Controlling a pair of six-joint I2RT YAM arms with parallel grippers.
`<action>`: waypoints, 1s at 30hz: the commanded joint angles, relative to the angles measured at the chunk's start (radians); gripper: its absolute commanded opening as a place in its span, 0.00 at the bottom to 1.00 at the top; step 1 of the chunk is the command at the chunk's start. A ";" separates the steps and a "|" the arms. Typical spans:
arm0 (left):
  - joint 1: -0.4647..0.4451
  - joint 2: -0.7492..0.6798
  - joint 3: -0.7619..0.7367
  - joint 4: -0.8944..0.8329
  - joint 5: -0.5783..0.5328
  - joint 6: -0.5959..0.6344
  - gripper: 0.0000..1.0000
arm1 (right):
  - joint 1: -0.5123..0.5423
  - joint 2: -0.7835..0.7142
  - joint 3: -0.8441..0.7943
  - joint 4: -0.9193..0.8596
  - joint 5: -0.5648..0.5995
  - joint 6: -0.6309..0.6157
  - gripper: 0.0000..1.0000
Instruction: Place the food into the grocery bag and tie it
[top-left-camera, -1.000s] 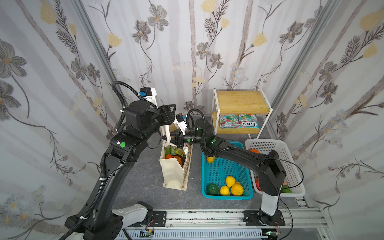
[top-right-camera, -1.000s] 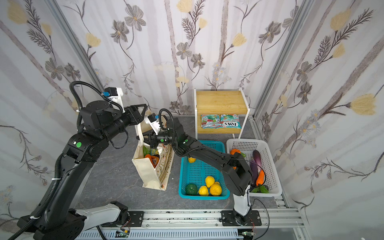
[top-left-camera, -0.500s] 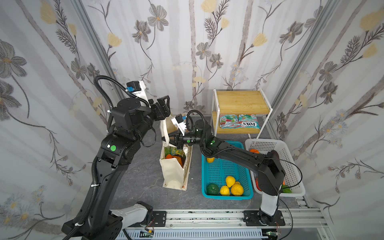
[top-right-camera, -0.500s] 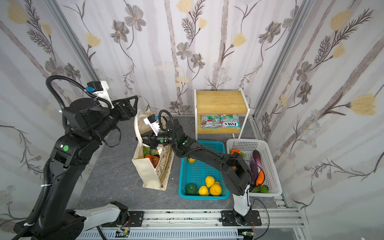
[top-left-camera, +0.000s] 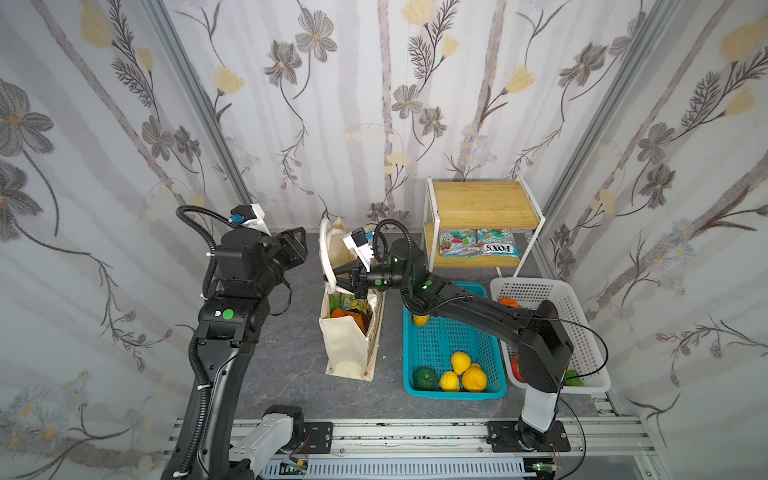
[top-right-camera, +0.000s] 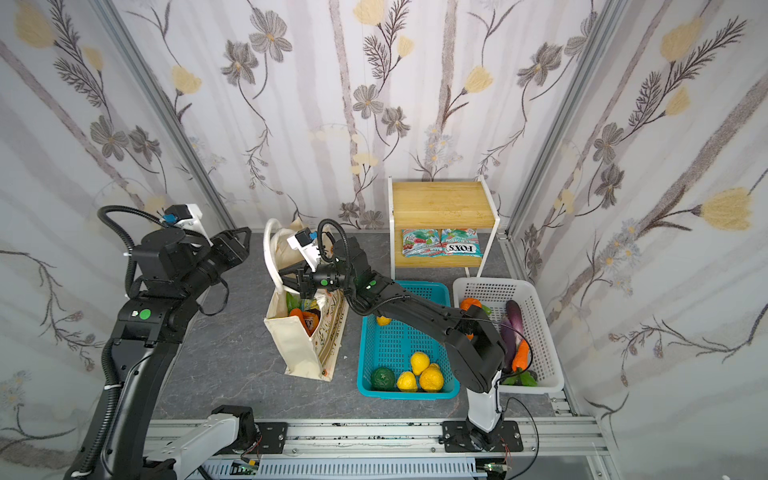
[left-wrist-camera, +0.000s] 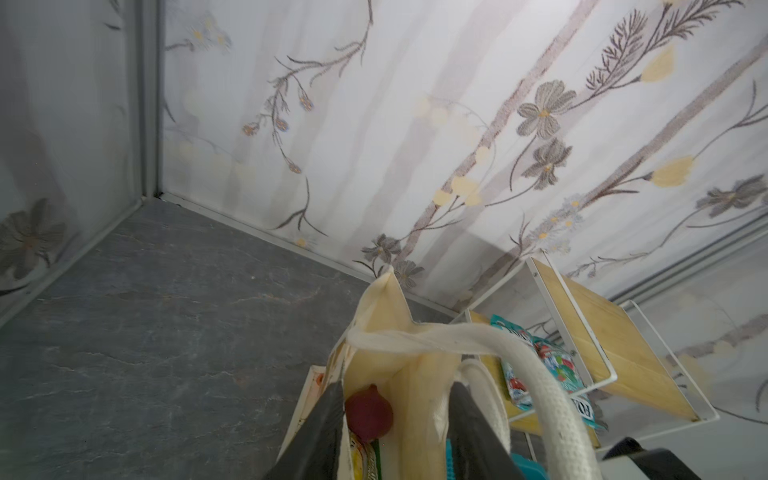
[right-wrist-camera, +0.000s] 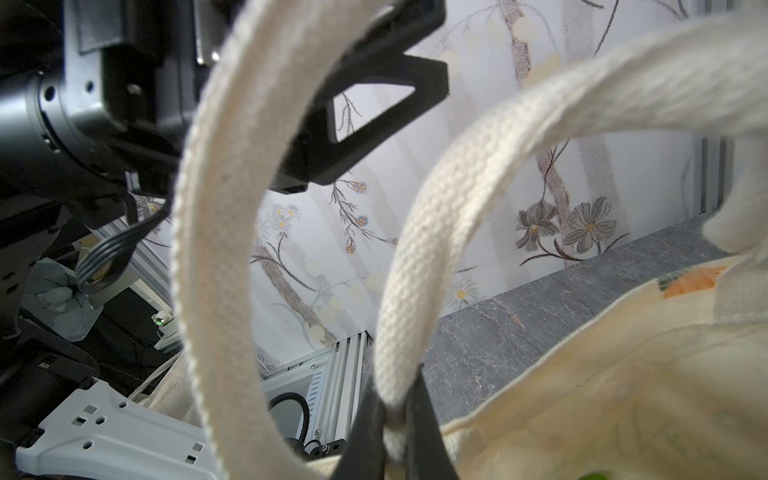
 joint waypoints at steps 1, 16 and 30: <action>0.003 0.015 -0.019 0.106 0.169 -0.019 0.54 | 0.000 -0.019 -0.009 -0.006 0.001 -0.023 0.00; 0.003 0.084 -0.055 0.158 0.283 -0.032 0.57 | 0.000 -0.016 0.007 -0.040 0.007 -0.043 0.00; 0.003 0.152 -0.004 0.158 0.319 -0.048 0.00 | -0.003 -0.040 0.020 -0.139 0.052 -0.108 0.00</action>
